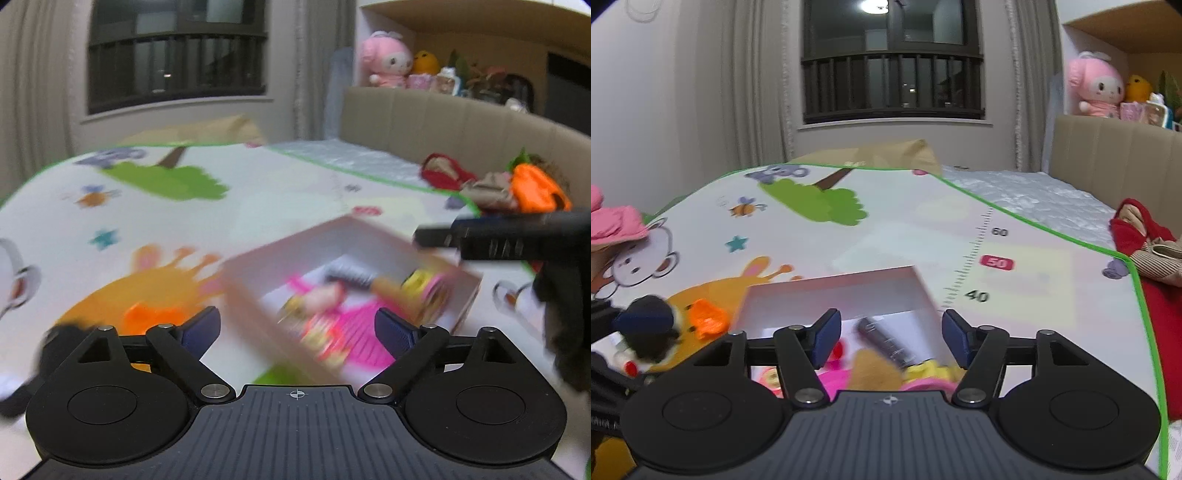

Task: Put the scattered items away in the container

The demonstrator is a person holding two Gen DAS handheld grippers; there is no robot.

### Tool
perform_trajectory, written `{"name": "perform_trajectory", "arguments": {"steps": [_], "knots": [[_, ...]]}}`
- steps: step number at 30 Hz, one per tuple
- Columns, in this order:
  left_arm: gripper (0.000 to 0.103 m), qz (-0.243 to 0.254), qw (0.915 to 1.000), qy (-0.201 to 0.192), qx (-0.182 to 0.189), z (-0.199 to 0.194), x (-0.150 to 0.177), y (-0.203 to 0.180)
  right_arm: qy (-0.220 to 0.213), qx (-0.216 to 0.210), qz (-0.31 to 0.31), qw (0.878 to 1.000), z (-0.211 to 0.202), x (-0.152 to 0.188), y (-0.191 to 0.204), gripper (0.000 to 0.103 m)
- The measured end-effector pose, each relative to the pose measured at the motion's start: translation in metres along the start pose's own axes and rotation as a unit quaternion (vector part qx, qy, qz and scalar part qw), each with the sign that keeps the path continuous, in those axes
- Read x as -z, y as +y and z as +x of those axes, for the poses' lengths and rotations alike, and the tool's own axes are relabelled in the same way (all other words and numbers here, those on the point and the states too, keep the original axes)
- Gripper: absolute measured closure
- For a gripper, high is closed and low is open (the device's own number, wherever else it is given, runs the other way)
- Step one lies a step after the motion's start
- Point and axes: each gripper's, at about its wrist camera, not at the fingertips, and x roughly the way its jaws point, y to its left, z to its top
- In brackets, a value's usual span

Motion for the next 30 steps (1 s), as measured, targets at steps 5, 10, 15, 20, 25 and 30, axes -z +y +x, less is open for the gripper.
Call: {"name": "perform_trajectory", "arguments": {"steps": [5,10,15,20,25,30], "knots": [[0.005,-0.035,0.9960,0.032,-0.076,-0.042,0.045,0.033,-0.001,-0.036,-0.046,0.998,-0.013,0.010,0.064,0.035],[0.004,-0.087,0.9880,0.036,-0.122,-0.087,0.083,0.076,0.017,-0.104,-0.102,0.989,-0.011,0.026,0.144,0.035],[0.003,-0.126,0.9795,0.038,-0.153,-0.114,0.107,0.118,0.038,-0.149,-0.132,0.979,0.007,0.037,0.213,0.035],[0.003,-0.151,0.9756,0.032,-0.156,-0.131,0.122,0.142,0.041,-0.152,-0.159,0.975,0.038,0.031,0.261,0.022],[0.002,-0.157,0.9775,0.030,-0.137,-0.138,0.131,0.153,0.049,-0.148,-0.137,0.978,0.084,0.021,0.286,0.012],[0.002,-0.159,0.9786,0.022,-0.129,-0.145,0.132,0.152,0.067,-0.114,-0.137,0.982,0.121,0.017,0.295,0.019]]}}
